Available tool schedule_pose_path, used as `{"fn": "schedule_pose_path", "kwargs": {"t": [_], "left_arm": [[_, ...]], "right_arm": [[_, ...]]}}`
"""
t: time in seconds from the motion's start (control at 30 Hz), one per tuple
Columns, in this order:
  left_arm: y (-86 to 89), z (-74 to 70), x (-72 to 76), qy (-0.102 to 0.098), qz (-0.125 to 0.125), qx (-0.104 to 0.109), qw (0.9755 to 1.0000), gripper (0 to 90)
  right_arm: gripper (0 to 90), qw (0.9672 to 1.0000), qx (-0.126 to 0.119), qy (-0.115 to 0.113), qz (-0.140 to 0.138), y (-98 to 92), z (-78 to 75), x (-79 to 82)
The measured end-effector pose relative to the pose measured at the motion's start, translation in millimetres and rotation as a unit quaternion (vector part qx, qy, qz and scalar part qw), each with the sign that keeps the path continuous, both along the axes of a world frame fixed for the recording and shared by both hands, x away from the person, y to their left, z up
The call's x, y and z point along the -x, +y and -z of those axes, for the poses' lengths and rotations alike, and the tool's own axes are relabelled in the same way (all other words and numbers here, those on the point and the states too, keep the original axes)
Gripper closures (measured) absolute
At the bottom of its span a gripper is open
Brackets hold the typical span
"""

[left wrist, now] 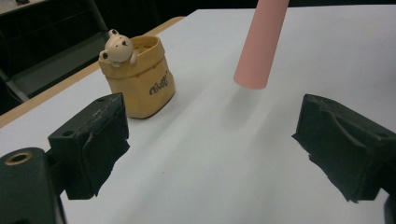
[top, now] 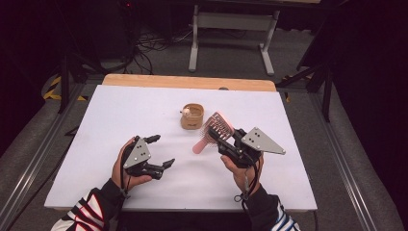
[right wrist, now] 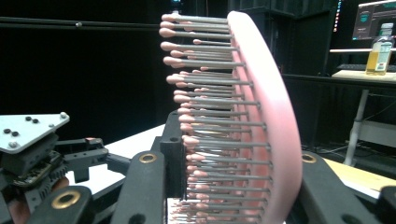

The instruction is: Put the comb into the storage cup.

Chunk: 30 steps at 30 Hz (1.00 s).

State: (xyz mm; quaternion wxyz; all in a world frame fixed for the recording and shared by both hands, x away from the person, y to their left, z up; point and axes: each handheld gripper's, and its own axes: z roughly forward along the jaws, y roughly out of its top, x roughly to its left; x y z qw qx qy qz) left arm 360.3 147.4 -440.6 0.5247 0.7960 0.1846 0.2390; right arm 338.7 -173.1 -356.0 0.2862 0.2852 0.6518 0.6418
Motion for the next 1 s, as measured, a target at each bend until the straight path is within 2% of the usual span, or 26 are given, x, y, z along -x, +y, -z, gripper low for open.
{"fn": "schedule_pose_path", "kwargs": {"t": [0.27,0.47,0.63,0.67,0.93,1.0], "left_arm": [[21.6,2.5,5.7,-0.006,-0.020,-0.004,0.9998,9.8],[39.6,5.0,12.4,-0.003,-0.036,0.005,0.9994,9.0],[49.8,7.9,16.8,0.004,-0.043,0.008,0.9990,8.5],[57.2,10.0,19.5,0.008,-0.052,0.008,0.9986,8.4],[77.9,16.7,26.5,0.022,-0.070,0.012,0.9972,7.2],[81.4,18.0,27.9,0.022,-0.074,0.012,0.9969,7.0]], "right_arm": [[63.5,0.9999,-0.007,-0.005,0.010,-7.5,-3.8,-0.4],[63.5,0.9998,-0.009,-0.006,0.018,-11.0,-5.3,-0.7],[63.5,0.9996,-0.010,-0.014,0.024,-14.4,-8.5,-1.1],[63.5,0.9995,-0.012,-0.013,0.027,-15.2,-9.3,-1.5],[63.5,0.9990,-0.011,-0.026,0.034,-19.2,-15.5,-5.7],[63.5,0.9988,-0.020,-0.026,0.036,-20.3,-18.2,-6.8]]}}
